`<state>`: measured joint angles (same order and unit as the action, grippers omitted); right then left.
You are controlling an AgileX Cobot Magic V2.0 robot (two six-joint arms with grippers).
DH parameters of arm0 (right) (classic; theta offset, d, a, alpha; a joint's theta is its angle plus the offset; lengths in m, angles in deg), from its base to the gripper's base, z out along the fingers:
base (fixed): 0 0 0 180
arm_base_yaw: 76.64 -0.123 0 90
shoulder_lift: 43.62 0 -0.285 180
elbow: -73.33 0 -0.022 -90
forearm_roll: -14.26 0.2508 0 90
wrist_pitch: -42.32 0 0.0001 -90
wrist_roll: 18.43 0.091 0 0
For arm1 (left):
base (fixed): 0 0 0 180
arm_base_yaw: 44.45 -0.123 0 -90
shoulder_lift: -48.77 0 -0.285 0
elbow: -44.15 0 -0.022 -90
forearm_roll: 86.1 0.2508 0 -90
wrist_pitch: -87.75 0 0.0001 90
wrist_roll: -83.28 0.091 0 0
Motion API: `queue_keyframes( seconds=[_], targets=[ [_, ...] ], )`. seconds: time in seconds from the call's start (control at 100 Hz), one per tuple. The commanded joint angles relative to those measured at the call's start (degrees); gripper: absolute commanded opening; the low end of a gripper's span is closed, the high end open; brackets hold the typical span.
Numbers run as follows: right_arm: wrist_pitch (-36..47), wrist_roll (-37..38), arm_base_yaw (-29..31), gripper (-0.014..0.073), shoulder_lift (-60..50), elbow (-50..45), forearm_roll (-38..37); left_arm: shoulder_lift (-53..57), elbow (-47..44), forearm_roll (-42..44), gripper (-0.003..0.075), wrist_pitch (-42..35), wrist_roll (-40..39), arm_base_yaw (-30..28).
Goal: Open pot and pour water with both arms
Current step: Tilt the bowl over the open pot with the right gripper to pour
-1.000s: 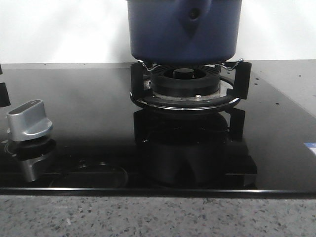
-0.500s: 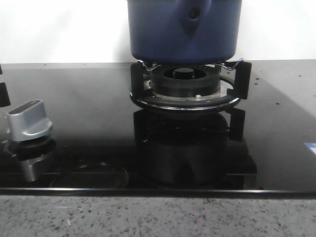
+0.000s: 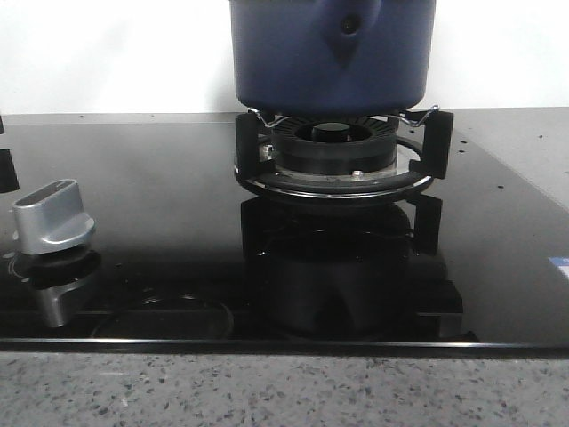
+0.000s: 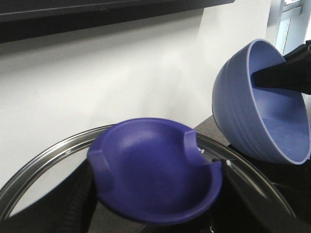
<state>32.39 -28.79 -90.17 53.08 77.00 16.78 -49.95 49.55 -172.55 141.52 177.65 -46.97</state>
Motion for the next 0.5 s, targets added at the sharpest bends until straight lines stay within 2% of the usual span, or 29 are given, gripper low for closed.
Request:
queue_keyframes(
  seconds=[0.0, 0.11, 0.37, 0.49],
  targets=[
    [5.3, -0.1, 0.0, -0.0068, -3.3, 1.7, 0.5, 3.2, 1.9, -5.5, 0.0274, 0.9, -0.6, -0.2],
    [7.7, -0.1, 0.0, -0.0068, -3.3, 1.4, 0.5, 3.2, 1.9, -5.5, 0.0274, 0.9, -0.6, -0.2],
    [23.4, -0.1, -1.1, -0.0068, -3.6, -5.5, 0.3, 3.2, 1.9, -5.5, 0.0274, 1.0, -0.6, -0.2],
    [36.3, -0.1, -2.5, -0.0068, -3.8, -10.5, -1.6, 3.2, 1.9, -5.5, 0.0274, 1.0, -0.6, -0.2]
  ],
)
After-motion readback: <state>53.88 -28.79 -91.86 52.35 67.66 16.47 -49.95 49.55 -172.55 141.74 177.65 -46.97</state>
